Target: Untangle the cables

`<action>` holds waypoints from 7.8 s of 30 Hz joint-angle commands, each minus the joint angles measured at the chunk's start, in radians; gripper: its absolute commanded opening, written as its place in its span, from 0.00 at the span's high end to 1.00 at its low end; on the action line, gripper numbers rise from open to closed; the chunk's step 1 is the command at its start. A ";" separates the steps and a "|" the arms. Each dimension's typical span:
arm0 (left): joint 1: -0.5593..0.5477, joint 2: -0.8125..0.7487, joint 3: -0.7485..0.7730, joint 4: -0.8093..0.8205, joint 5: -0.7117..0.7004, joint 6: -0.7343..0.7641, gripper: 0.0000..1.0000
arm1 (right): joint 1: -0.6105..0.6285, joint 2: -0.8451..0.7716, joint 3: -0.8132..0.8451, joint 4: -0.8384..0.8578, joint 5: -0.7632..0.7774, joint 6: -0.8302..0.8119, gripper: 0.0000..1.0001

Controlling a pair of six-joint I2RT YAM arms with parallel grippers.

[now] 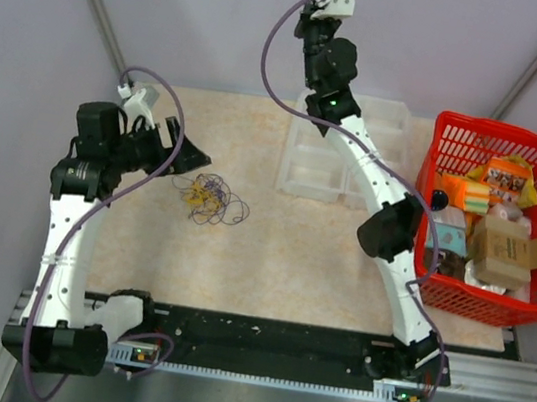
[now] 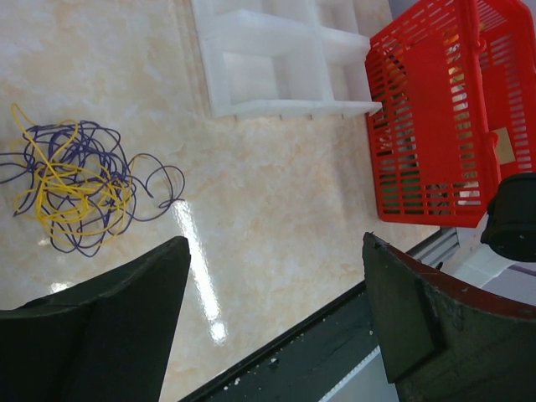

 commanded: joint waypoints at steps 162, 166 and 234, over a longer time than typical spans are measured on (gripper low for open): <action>-0.513 1.663 1.272 1.350 -0.612 -0.719 1.00 | -0.550 -1.175 -1.156 -1.181 -0.815 0.671 0.01; -0.510 1.577 1.172 1.336 -0.580 -0.790 1.00 | -0.520 -1.093 -1.123 -1.092 -0.727 0.661 0.02; -0.560 0.487 0.232 0.922 -0.230 -0.960 1.00 | -0.001 -0.928 -1.040 -0.523 -0.766 0.359 0.57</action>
